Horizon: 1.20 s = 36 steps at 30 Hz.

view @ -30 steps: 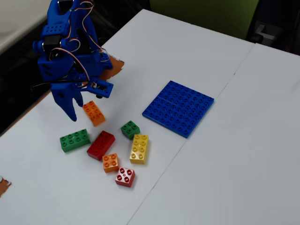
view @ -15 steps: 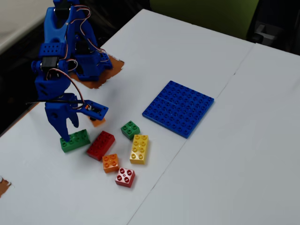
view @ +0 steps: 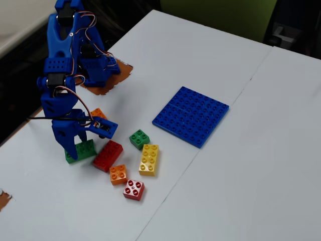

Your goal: Pick up the 2x4 green block and go up the 8x8 blue block.

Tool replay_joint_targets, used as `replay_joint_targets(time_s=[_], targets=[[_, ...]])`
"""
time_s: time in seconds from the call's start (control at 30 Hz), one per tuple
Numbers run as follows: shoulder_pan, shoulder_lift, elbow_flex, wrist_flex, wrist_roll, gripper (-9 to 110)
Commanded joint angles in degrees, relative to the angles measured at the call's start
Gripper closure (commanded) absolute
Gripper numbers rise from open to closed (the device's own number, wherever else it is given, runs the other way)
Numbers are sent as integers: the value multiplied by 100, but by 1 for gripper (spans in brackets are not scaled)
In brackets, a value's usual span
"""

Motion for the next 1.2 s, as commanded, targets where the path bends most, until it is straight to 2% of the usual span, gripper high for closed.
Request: replay_joint_targets(time_s=[0.0,0.17,0.37,0.83,1.17], targets=[[-44,0,-281,79,-3393,73],[-97,-53,-264,193,-3041,85],[-149,-53,-193,220,-2681,94],[-229,299,-281,1116,-1125,96],[-826,1731,-281,2522,589,96]])
